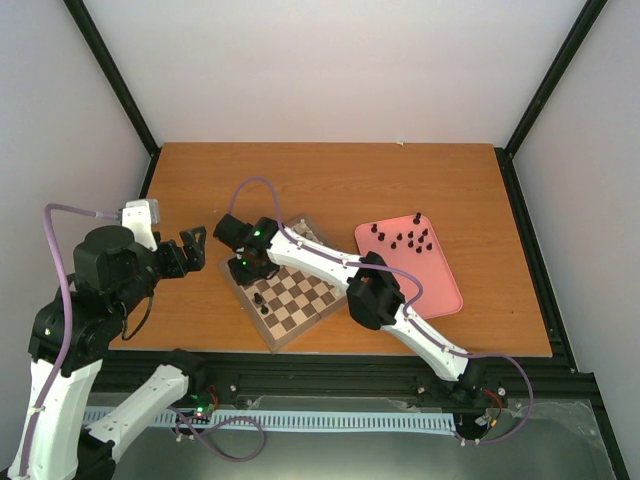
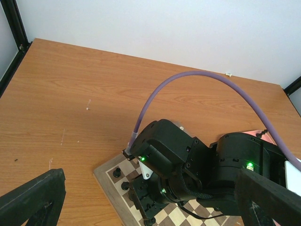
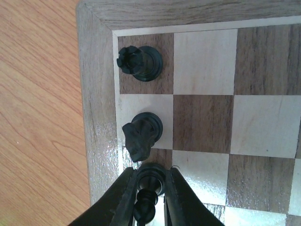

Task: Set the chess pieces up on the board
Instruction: Place the chess piece on the chessboard.

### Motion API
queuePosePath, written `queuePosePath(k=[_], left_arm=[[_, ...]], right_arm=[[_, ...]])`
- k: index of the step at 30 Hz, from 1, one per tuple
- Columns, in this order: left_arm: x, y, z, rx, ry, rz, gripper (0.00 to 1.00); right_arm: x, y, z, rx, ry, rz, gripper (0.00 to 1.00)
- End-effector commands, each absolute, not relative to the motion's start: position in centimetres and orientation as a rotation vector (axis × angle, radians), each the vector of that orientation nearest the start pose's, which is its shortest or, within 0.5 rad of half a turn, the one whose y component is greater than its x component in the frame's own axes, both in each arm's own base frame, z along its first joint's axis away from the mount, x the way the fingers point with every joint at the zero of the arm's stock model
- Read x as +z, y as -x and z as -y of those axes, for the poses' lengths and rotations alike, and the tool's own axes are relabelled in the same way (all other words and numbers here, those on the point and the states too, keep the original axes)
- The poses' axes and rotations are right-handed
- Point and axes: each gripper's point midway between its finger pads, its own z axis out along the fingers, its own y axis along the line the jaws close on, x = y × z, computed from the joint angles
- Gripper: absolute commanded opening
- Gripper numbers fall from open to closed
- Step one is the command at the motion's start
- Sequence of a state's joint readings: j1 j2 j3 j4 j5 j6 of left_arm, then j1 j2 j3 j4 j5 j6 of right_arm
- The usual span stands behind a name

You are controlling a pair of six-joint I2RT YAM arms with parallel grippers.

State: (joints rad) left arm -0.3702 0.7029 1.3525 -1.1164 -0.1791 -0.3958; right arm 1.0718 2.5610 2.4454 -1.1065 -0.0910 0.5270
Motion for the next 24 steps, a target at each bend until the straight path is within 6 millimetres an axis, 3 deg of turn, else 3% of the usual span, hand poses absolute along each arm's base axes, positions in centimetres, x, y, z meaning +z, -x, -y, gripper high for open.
queuePosePath(k=[1, 14, 20, 24], left_arm=[[37.1, -19.1, 4.0, -0.281, 0.129, -2.036, 1.00], [37.2, -19.2, 4.0, -0.279, 0.123, -2.035, 1.00], [37.2, -19.1, 4.0, -0.278, 0.124, -2.037, 1.00], [37.4, -19.1, 4.0, -0.277, 0.122, -2.035, 1.00]], right_arm=[[6.5, -26.4, -52.0, 0.500, 0.813, -2.788, 0.20], [10.8, -27.0, -52.3, 0.564, 0.807, -2.700, 0.36], [15.0, -27.5, -50.9, 0.548, 0.769, -2.646, 0.39], [18.7, -28.3, -48.4, 0.490, 0.716, -2.599, 0.43]])
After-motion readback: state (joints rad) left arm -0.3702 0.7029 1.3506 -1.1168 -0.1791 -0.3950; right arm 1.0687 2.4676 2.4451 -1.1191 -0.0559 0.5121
